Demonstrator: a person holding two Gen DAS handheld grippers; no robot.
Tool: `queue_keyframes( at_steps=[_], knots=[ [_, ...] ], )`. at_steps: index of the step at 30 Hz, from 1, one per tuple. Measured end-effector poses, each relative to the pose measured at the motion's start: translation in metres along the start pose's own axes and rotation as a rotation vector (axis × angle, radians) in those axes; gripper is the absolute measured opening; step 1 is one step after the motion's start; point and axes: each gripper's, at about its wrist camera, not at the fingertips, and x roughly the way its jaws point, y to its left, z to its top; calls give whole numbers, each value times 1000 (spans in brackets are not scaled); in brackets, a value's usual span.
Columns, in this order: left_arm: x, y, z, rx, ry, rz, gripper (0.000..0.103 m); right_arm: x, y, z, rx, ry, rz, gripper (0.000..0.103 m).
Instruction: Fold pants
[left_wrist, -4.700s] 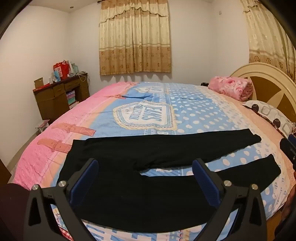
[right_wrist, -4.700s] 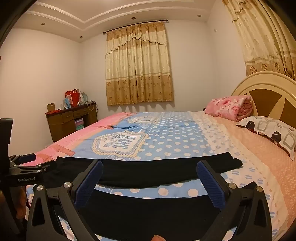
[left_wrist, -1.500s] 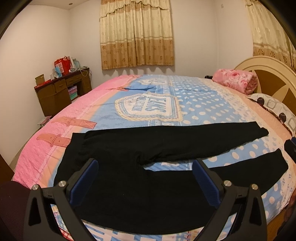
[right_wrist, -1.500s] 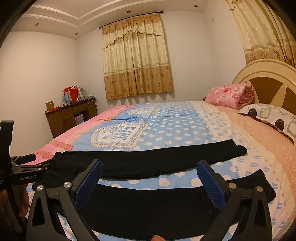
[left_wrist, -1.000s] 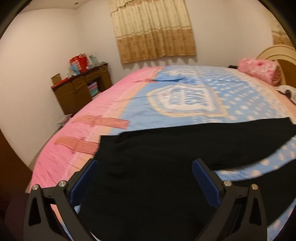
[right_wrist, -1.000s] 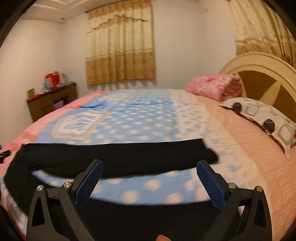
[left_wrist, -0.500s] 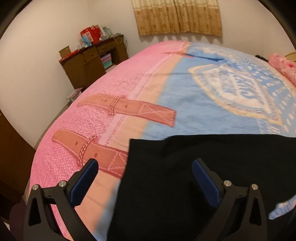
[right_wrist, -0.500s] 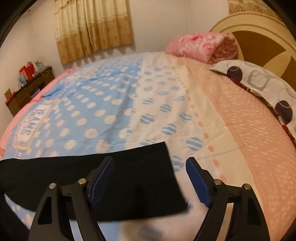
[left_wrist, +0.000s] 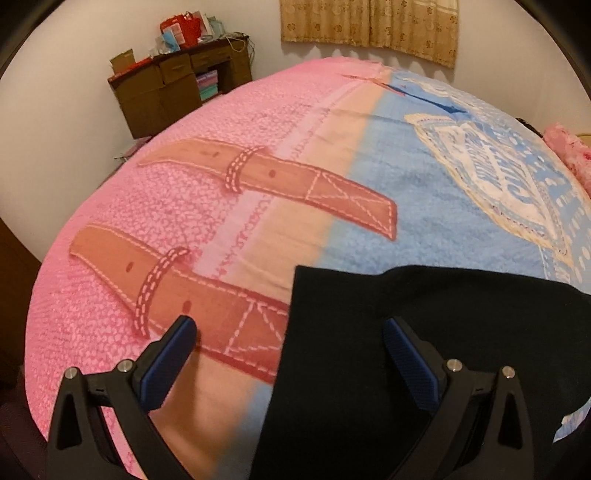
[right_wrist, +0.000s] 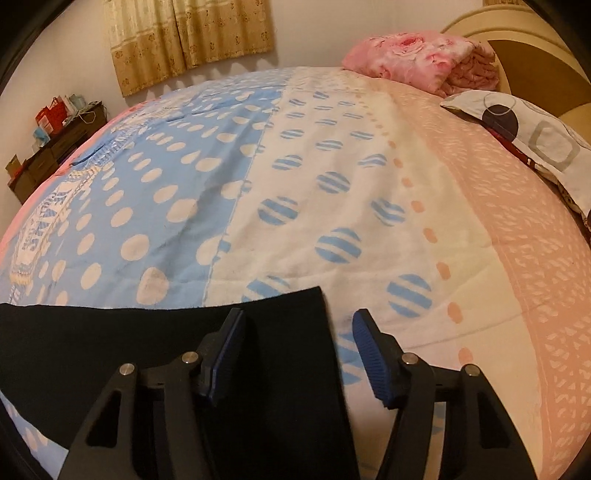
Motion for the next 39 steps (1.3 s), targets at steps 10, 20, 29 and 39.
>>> queue_keyframes(
  at_steps=[10, 20, 29, 39],
  knots=[
    [15, -8, 17, 35, 14, -30, 92, 2, 4, 1, -17, -1, 1, 53],
    [10, -21, 18, 91, -1, -79, 48, 2, 10, 1, -45, -5, 25, 26],
    [-20, -20, 18, 96, -79, -141, 19, -16, 17, 0, -64, -41, 25, 11],
    [-94, 17, -8, 20, -246, -277, 19, -117, 7, -19, -65, -271, 98, 11]
  ],
)
